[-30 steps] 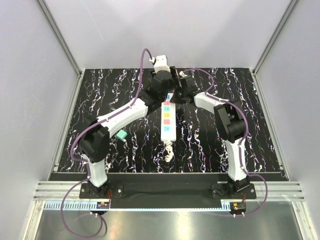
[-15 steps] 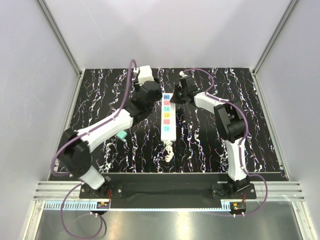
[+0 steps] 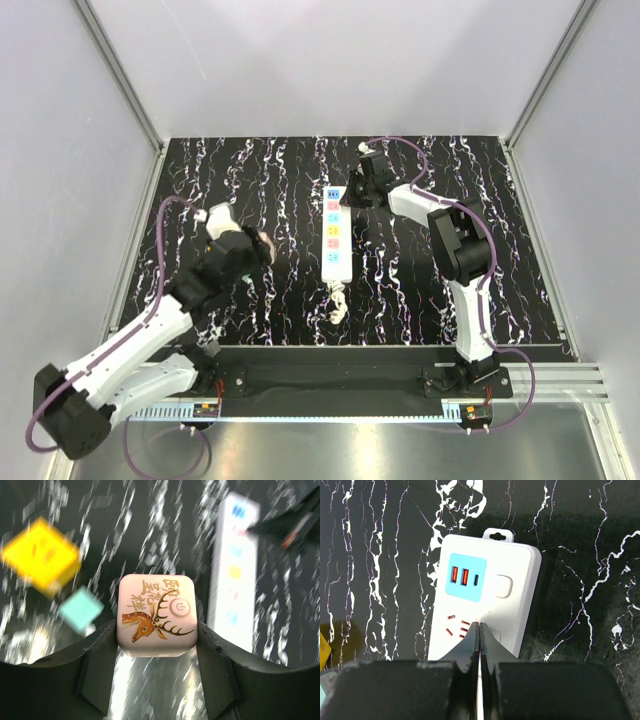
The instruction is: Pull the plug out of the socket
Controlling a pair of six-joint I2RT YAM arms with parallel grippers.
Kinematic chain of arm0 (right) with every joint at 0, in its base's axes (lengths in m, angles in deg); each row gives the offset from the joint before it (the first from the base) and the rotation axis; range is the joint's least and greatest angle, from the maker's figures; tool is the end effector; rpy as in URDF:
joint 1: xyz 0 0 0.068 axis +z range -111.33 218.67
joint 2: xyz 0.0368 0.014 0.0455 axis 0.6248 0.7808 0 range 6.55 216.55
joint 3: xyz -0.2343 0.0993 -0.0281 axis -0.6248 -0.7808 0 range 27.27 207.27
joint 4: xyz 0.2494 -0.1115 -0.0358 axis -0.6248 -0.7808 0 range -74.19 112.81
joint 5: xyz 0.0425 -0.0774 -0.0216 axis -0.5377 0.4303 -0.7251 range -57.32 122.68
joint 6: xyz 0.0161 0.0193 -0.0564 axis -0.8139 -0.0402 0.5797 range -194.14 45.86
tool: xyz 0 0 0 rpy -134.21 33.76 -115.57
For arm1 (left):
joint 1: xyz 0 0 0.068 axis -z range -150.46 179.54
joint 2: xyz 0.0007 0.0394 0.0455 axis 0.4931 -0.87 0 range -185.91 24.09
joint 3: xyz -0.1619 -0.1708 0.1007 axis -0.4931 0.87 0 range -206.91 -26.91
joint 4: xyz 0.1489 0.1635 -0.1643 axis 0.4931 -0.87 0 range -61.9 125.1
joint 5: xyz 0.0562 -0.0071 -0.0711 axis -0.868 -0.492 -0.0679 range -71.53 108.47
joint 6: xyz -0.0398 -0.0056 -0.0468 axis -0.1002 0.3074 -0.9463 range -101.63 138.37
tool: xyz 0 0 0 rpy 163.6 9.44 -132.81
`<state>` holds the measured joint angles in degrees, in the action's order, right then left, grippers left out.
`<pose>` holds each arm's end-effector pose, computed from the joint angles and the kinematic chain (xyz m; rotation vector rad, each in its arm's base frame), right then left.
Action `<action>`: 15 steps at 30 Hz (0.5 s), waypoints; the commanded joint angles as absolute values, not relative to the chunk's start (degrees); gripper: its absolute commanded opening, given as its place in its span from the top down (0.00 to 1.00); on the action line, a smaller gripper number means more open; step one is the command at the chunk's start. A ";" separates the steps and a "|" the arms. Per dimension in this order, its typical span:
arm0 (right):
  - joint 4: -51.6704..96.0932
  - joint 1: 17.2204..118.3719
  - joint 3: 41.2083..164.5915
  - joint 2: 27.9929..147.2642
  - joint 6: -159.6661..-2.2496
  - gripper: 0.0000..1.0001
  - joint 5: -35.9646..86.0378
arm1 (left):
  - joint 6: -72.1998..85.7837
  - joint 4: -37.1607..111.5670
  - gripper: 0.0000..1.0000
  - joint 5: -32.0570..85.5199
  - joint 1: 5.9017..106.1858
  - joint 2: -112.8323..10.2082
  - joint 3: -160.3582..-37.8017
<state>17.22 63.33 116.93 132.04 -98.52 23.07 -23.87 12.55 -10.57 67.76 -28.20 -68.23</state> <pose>0.4503 0.2152 0.1314 -0.0956 2.3623 0.6232 0.1959 -0.1254 0.2546 -0.3604 2.0581 -0.3087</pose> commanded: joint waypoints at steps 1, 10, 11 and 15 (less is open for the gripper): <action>7.42 65.12 113.84 136.10 -96.38 1.00 23.36 | -30.57 7.87 1.00 2.27 62.53 -21.97 -64.54; 7.87 65.12 113.40 135.92 -96.12 1.00 23.27 | -32.43 7.32 1.00 16.00 52.05 -19.58 -58.73; 8.04 65.12 113.31 135.92 -96.12 1.00 23.19 | -32.69 7.59 1.00 16.79 51.87 -20.72 -58.47; 8.13 65.12 113.49 136.10 -96.12 1.00 22.57 | -34.09 11.36 1.00 18.21 51.34 -22.57 -57.23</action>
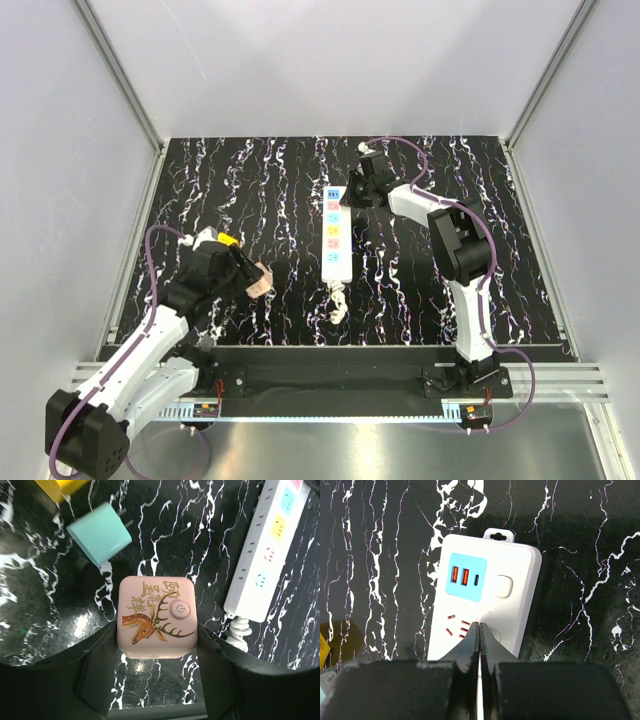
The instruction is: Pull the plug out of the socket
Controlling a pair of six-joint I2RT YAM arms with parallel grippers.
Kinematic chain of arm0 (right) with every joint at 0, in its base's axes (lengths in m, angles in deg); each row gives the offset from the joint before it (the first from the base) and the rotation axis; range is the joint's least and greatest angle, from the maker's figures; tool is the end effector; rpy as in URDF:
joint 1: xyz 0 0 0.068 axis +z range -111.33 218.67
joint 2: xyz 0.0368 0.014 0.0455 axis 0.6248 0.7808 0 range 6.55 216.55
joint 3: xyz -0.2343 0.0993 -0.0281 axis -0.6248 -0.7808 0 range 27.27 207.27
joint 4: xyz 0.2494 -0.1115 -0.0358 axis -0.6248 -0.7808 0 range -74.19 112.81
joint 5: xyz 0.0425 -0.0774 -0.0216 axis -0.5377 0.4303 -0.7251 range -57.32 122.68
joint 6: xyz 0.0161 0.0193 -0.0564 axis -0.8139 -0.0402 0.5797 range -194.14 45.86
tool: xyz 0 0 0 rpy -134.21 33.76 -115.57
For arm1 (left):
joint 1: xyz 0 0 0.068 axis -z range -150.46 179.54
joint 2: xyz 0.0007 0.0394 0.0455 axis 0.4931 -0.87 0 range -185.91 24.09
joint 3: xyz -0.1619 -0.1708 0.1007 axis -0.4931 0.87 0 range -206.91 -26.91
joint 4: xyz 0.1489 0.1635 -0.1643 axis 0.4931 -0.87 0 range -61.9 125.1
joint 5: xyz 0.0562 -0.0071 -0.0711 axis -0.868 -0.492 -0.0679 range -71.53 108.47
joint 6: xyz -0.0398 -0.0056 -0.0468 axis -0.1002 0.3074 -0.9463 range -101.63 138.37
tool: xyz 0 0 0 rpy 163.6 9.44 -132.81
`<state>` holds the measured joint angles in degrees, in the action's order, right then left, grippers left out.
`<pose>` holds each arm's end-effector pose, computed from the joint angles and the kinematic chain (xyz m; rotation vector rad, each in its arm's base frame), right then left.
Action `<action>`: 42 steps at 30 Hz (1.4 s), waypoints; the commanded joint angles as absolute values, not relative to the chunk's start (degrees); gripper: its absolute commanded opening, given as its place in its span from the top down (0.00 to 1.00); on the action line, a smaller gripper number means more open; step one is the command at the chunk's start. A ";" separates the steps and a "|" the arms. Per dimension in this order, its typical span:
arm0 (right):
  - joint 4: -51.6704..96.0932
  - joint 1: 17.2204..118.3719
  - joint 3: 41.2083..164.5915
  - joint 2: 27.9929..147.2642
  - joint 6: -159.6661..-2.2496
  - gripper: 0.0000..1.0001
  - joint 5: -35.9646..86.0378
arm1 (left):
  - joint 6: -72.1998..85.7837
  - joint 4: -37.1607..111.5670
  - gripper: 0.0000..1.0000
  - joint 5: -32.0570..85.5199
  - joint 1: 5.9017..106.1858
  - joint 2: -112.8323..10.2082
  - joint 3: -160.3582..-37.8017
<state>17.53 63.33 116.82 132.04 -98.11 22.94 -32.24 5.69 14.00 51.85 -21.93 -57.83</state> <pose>0.4503 0.2153 0.1313 -0.1055 2.3577 0.6234 0.1877 -0.0729 0.1967 -0.6270 2.3252 -0.5243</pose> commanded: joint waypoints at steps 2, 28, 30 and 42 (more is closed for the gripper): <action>8.13 65.12 113.57 136.19 -96.20 1.00 22.39 | -34.80 12.77 1.00 19.51 51.25 -23.28 -56.01; 8.22 65.12 114.54 136.71 -96.73 1.00 20.28 | -36.65 10.84 0.56 13.37 48.70 -20.38 -52.31; 8.22 65.12 114.54 136.71 -96.73 1.00 20.20 | -36.73 10.93 0.53 13.20 48.70 -20.47 -51.96; 8.13 65.13 114.54 136.71 -96.73 1.00 20.28 | -35.07 9.79 0.17 12.49 48.70 -19.24 -52.49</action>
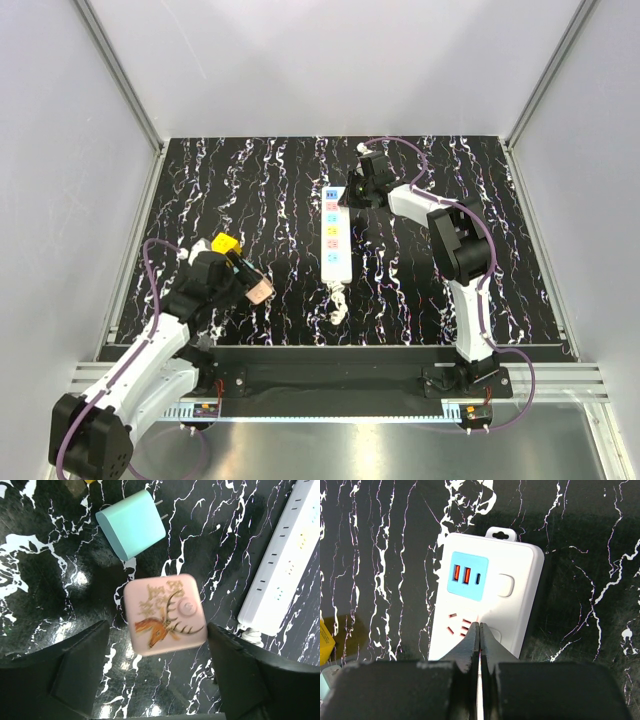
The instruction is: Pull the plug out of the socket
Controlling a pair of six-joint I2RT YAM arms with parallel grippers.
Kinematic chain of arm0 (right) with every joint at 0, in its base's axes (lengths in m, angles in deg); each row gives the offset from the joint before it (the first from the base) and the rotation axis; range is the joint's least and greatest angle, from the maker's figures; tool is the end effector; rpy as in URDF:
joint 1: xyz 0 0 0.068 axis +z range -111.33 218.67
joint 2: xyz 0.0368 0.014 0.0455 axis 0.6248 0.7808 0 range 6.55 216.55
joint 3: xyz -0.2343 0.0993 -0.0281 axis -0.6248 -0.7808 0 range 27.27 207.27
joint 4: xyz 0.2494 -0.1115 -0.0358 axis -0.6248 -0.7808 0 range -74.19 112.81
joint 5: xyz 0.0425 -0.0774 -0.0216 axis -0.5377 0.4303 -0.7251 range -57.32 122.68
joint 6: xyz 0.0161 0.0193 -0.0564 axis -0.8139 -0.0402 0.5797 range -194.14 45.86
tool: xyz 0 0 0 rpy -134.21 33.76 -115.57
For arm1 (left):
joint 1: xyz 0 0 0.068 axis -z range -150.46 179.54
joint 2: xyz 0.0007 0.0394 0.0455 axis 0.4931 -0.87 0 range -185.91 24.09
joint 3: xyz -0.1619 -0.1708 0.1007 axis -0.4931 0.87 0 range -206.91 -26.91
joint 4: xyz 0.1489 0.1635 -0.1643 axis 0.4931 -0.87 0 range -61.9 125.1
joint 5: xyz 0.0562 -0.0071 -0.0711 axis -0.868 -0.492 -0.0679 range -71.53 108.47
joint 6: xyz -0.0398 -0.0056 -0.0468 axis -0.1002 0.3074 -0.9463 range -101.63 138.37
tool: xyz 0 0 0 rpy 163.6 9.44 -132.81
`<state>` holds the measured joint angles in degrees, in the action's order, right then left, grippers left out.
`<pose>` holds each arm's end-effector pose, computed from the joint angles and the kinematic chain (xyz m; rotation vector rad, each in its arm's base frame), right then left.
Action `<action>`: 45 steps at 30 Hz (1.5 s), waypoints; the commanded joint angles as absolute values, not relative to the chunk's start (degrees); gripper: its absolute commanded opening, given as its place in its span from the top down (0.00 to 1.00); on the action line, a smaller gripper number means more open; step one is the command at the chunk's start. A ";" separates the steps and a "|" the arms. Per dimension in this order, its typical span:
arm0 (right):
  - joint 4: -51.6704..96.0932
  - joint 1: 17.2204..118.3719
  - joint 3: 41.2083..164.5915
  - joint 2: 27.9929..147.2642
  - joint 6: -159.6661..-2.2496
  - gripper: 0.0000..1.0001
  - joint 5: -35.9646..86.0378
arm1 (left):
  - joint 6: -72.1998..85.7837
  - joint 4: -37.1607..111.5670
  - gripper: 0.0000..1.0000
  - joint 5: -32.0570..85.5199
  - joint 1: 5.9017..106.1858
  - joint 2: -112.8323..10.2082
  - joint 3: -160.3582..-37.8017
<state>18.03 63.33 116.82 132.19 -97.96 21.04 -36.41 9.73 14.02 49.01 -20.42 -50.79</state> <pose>0.4501 0.2169 0.1310 -0.1272 2.3549 0.6610 0.1825 -0.0606 0.1642 -0.7751 2.3087 -0.5184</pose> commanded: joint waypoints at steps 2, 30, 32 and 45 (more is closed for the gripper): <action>8.22 65.04 114.54 136.71 -96.73 1.00 20.28 | -34.54 9.09 0.15 12.23 48.70 -19.41 -53.19; 8.13 65.12 114.80 136.89 -96.91 1.00 20.28 | -32.87 8.47 0.26 18.21 49.41 -13.44 -56.79; 8.22 65.12 115.15 136.71 -96.73 1.00 19.93 | -31.82 8.64 0.24 20.49 49.49 -13.43 -57.23; 14.72 65.12 108.39 121.60 -95.32 0.94 24.07 | -25.76 8.73 0.18 24.27 49.49 -14.84 -58.11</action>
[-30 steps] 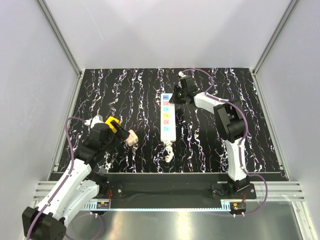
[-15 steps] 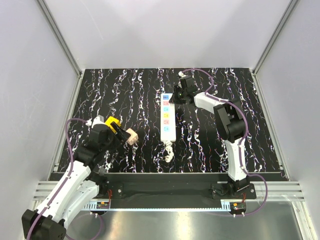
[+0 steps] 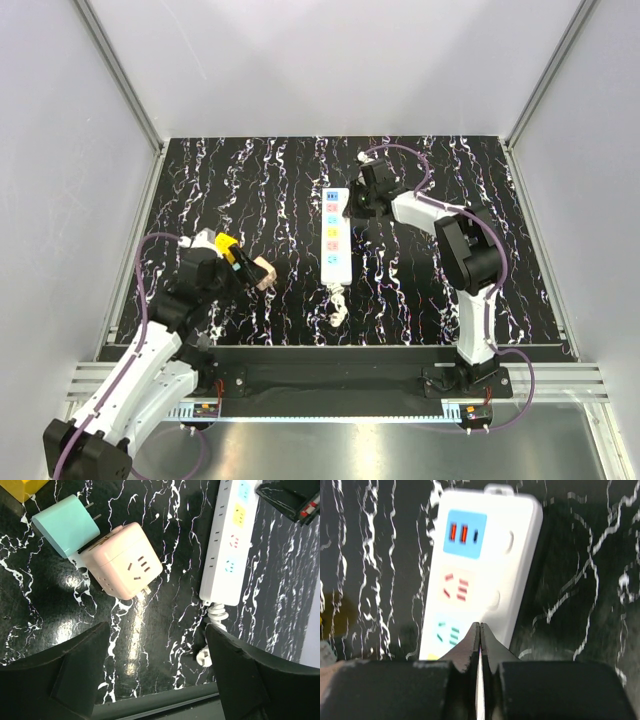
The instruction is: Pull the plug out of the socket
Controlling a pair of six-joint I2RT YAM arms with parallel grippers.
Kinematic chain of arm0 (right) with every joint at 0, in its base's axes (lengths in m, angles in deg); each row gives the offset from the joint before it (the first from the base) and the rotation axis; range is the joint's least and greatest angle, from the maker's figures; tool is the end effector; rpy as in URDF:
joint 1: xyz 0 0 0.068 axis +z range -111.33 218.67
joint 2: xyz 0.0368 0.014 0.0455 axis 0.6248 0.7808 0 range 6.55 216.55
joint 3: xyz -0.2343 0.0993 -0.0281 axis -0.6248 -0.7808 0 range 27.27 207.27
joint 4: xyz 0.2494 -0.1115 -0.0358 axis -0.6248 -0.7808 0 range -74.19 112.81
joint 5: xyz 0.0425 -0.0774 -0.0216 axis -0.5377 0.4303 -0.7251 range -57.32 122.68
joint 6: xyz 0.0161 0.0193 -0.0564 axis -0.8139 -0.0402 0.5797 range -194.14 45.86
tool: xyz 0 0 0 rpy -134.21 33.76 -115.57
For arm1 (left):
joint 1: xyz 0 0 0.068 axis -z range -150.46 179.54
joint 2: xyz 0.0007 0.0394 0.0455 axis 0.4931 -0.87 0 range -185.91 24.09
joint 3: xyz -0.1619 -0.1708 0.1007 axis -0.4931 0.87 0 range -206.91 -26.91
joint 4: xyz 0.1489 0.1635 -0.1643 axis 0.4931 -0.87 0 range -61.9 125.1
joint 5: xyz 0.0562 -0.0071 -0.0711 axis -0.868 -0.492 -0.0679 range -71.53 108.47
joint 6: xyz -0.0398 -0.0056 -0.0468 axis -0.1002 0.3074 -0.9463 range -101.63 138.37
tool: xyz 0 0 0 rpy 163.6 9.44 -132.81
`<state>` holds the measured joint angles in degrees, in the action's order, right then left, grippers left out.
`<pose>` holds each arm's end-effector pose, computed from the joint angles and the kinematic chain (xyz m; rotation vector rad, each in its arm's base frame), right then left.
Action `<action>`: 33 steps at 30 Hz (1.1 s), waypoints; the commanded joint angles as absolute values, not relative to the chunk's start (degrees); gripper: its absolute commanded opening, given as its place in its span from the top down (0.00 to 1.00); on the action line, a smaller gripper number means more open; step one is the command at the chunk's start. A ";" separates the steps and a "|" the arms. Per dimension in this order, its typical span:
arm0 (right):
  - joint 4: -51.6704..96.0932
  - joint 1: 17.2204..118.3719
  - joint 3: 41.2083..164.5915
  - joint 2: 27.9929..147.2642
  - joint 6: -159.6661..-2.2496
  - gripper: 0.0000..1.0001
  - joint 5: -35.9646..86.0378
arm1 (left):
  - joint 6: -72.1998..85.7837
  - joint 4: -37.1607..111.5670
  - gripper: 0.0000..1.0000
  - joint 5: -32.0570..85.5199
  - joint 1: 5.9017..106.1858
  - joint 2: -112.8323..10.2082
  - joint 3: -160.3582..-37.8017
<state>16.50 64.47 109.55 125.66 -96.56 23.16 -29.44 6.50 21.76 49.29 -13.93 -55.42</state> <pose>0.4212 0.2121 0.1391 -0.1569 2.3872 0.6049 0.1750 -0.0656 0.2072 -0.5333 2.2677 -0.6857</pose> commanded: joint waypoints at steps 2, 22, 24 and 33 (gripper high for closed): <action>12.19 65.12 110.14 121.77 -95.41 0.91 22.84 | -24.08 9.08 0.16 25.85 49.41 -16.24 -58.72; 7.69 65.12 70.10 68.13 -110.96 0.13 18.88 | -36.63 34.47 0.09 49.14 49.41 -8.35 -39.76; 7.52 65.12 63.23 62.21 -114.20 0.00 18.97 | -37.79 35.10 0.08 50.80 49.41 -6.68 -38.26; 7.60 65.12 41.78 34.87 -128.01 0.00 13.88 | -46.13 39.48 0.04 54.94 49.50 9.58 -28.15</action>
